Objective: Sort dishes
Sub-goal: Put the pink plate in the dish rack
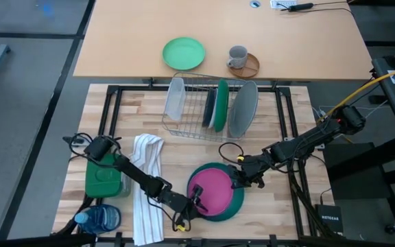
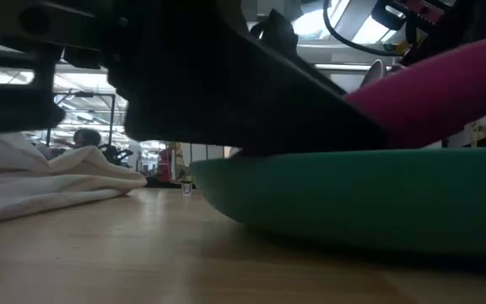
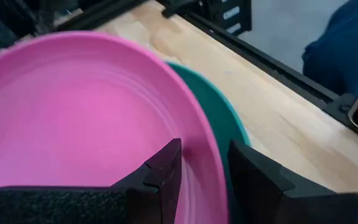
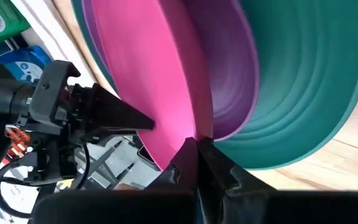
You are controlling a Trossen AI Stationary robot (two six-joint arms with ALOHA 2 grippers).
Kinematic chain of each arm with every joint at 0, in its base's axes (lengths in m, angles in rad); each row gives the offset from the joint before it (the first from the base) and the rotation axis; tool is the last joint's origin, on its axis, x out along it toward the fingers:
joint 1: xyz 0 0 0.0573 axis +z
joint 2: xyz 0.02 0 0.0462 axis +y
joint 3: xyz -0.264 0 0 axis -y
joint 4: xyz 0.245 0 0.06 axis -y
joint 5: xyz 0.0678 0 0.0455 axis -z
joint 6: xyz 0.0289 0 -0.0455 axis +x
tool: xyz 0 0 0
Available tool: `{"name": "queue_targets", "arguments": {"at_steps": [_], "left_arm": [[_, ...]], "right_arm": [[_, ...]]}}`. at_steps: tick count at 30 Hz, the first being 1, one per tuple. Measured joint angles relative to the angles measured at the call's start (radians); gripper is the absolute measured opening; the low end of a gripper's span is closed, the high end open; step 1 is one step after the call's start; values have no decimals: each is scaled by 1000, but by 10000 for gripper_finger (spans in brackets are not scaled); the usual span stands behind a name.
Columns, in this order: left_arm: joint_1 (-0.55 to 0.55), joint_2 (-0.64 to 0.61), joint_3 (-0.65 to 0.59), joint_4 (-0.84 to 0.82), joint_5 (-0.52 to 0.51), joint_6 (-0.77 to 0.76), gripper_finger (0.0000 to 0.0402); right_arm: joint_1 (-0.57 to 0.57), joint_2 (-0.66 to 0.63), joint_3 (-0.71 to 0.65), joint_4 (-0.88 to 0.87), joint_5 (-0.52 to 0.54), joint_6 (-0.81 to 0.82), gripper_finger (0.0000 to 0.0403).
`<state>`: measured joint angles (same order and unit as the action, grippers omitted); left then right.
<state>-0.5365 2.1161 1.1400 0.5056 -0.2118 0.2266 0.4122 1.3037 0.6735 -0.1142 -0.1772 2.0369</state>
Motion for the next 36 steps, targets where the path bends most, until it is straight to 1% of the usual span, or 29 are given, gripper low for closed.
{"name": "queue_targets", "arguments": {"at_steps": [3,5,7,11,12,17,21,24,28,33,36], "left_arm": [[0,1,0,10,-53,21,120],[0,1,0,4,-81,37,106],[-1,1,0,1,-86,49,82],[-1,1,0,-5,-95,69,21],[-1,1,-1,-5,-99,68,13],[-1,1,-1,-4,-97,68,17],[-9,-5,-1,-3,-101,66,6],[-15,-28,-2,-10,-100,59,6],[-26,-64,-2,-19,-100,22,4],[-37,-127,-1,-124,-96,10,2],[-46,-163,-1,-197,-78,36,1]], "right_arm": [[0,0,0,1,0,0,0],[0,0,0,-1,1,-2,0],[0,0,0,-3,2,-11,0],[0,0,-1,-12,0,-39,0],[1,0,-2,-19,-4,-49,0],[1,0,-3,-10,-6,-106,0],[1,1,-3,-9,-1,-233,0],[1,0,-3,-8,3,-338,0],[1,-3,-1,-25,23,-440,3],[0,-35,2,-71,33,-541,11],[-1,-66,2,-95,23,-556,12]]}}
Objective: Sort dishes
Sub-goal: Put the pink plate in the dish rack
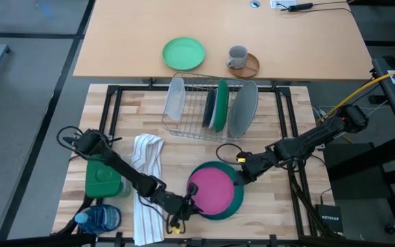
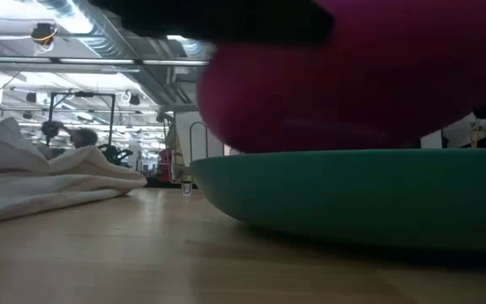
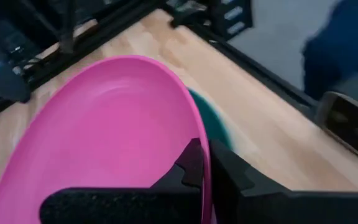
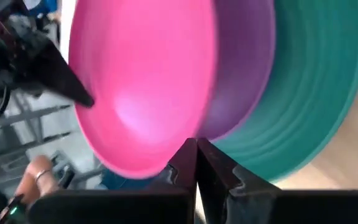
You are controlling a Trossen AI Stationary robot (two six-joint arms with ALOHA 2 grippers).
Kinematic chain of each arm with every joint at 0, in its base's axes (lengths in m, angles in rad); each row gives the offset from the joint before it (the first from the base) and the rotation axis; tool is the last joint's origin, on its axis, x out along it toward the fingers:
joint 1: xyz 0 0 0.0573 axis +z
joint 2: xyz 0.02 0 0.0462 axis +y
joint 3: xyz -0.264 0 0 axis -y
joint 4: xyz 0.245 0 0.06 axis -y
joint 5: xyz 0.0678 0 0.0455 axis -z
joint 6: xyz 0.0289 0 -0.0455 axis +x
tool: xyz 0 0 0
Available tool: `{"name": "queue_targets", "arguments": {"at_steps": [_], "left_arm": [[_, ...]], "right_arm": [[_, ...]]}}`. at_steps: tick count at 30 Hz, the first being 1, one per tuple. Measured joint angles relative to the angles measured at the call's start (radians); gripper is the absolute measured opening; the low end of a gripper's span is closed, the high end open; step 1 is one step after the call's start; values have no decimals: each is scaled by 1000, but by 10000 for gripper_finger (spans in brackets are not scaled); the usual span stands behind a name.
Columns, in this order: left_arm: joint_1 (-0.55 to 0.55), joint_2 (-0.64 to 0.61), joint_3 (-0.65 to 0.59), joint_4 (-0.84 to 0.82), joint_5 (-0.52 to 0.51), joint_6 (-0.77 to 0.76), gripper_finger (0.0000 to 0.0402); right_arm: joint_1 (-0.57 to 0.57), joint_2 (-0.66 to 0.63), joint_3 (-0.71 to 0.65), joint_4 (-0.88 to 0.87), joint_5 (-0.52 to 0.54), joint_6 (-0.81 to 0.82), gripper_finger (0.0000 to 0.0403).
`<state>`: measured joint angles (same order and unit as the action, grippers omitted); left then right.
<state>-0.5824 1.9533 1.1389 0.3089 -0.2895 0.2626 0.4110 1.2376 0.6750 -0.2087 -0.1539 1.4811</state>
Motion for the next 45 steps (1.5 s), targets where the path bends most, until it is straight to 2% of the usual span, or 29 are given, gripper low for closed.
{"name": "queue_targets", "arguments": {"at_steps": [6,9,13,16,19,27,30,34,41,45], "left_arm": [[-6,-77,2,-77,-6,40,1],[-5,-125,2,-83,-10,36,0],[-7,-208,2,-95,-10,-23,0],[-3,-275,1,-101,-18,-156,0],[8,-342,1,-103,-67,-311,0],[87,-503,1,-86,-214,-540,0],[150,-537,0,-82,-231,-589,0],[259,-542,-26,-5,-234,-623,0],[488,-541,-112,172,-225,-707,0],[620,-541,-172,251,-158,-832,0]], "right_arm": [[0,-49,0,-6,-153,3,13],[1,-66,0,-8,-167,-11,14],[1,-109,0,-12,-68,-84,14],[0,-165,0,-15,7,-172,14],[1,-233,0,-37,85,-268,14],[1,-408,0,-114,332,-570,14],[1,-445,0,-156,447,-655,14],[1,-458,0,-224,543,-748,14],[1,-457,-1,-314,618,-784,14],[1,-457,-1,-354,657,-790,14]]}}
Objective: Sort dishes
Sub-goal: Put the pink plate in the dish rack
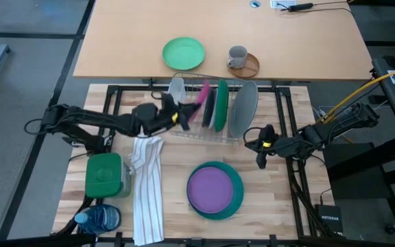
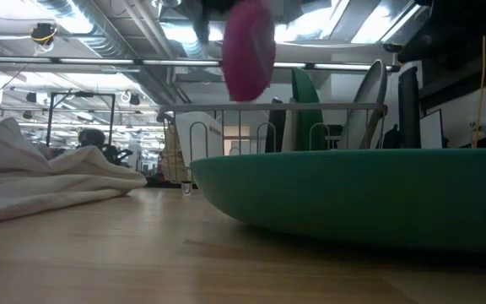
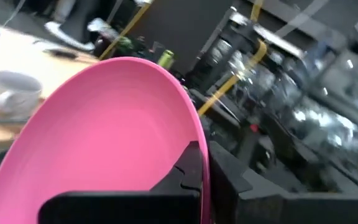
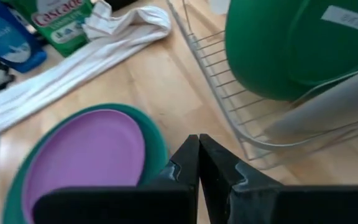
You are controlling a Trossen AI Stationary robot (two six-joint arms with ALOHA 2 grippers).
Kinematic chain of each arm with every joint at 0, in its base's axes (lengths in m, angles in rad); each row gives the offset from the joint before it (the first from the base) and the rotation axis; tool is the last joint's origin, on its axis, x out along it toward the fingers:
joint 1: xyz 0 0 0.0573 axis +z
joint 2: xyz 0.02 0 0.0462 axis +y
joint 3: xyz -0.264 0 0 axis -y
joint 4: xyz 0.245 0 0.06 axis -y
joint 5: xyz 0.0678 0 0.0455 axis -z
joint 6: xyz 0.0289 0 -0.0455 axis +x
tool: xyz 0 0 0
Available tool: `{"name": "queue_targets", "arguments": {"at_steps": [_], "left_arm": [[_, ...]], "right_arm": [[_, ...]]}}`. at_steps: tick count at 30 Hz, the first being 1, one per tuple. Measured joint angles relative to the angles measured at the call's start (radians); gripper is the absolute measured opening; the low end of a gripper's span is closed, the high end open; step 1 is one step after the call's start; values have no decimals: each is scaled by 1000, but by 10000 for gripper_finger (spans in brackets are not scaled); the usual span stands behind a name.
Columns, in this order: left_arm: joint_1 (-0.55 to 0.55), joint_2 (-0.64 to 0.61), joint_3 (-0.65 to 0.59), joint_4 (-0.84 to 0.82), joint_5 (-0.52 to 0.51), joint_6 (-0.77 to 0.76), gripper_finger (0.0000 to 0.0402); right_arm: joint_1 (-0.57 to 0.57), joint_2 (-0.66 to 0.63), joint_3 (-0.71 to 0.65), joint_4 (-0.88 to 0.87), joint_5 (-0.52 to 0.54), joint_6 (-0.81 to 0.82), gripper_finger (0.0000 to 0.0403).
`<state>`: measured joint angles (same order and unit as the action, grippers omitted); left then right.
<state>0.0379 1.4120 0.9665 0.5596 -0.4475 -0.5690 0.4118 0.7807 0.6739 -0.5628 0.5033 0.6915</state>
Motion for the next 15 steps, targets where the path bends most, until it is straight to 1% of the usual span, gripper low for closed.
{"name": "queue_targets", "arguments": {"at_steps": [3,7,11,15], "left_arm": [[74,9,-54,70,28,-109,0],[132,29,-121,195,61,-222,0],[154,66,-174,293,68,-312,0],[158,112,-197,382,68,-385,0]], "right_arm": [[0,0,0,-19,22,-20,14],[0,0,0,-22,47,-21,14],[0,0,0,-24,54,-24,14],[0,0,0,-24,61,-26,14]]}}
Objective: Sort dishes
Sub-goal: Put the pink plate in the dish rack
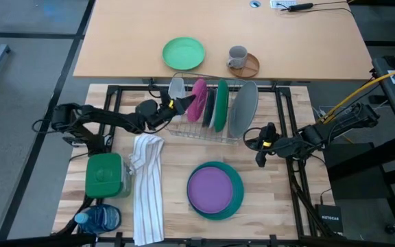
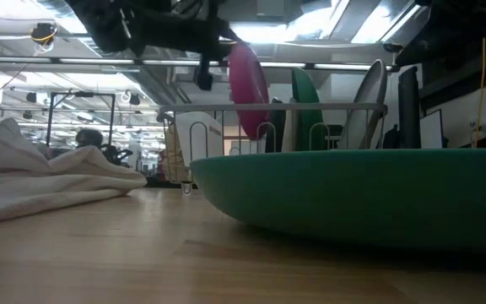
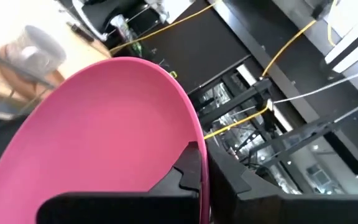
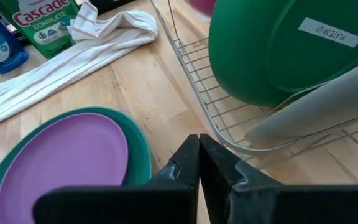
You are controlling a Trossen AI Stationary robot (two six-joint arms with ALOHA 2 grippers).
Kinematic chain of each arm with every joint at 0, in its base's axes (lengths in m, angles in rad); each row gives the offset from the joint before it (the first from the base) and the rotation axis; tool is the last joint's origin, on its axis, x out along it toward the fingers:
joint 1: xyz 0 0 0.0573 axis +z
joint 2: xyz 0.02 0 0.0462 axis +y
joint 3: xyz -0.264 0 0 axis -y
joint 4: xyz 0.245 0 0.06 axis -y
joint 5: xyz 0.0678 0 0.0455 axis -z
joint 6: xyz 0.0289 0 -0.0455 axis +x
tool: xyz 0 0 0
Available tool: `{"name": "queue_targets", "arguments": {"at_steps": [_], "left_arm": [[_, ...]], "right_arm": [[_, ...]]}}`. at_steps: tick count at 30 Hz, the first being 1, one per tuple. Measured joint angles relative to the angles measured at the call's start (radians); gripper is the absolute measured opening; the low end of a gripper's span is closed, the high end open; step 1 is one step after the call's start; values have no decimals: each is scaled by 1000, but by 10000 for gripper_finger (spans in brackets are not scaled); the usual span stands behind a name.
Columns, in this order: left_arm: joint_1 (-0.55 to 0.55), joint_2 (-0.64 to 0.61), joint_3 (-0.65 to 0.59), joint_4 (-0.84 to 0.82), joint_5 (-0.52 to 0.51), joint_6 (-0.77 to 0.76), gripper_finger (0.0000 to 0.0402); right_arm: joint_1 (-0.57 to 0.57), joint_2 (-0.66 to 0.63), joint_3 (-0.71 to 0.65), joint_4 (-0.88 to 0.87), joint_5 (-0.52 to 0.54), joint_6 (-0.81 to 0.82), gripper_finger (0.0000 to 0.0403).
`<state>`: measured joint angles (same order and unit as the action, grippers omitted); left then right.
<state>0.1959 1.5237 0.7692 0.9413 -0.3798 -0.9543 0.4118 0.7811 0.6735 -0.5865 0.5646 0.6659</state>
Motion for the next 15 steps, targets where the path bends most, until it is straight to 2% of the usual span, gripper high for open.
{"name": "queue_targets", "arguments": {"at_steps": [8,15], "left_arm": [[1,110,-3,105,-1,-82,0],[16,148,-3,103,-8,-97,0]], "right_arm": [[0,0,0,0,5,-20,14],[0,0,0,-3,5,-20,14]]}}
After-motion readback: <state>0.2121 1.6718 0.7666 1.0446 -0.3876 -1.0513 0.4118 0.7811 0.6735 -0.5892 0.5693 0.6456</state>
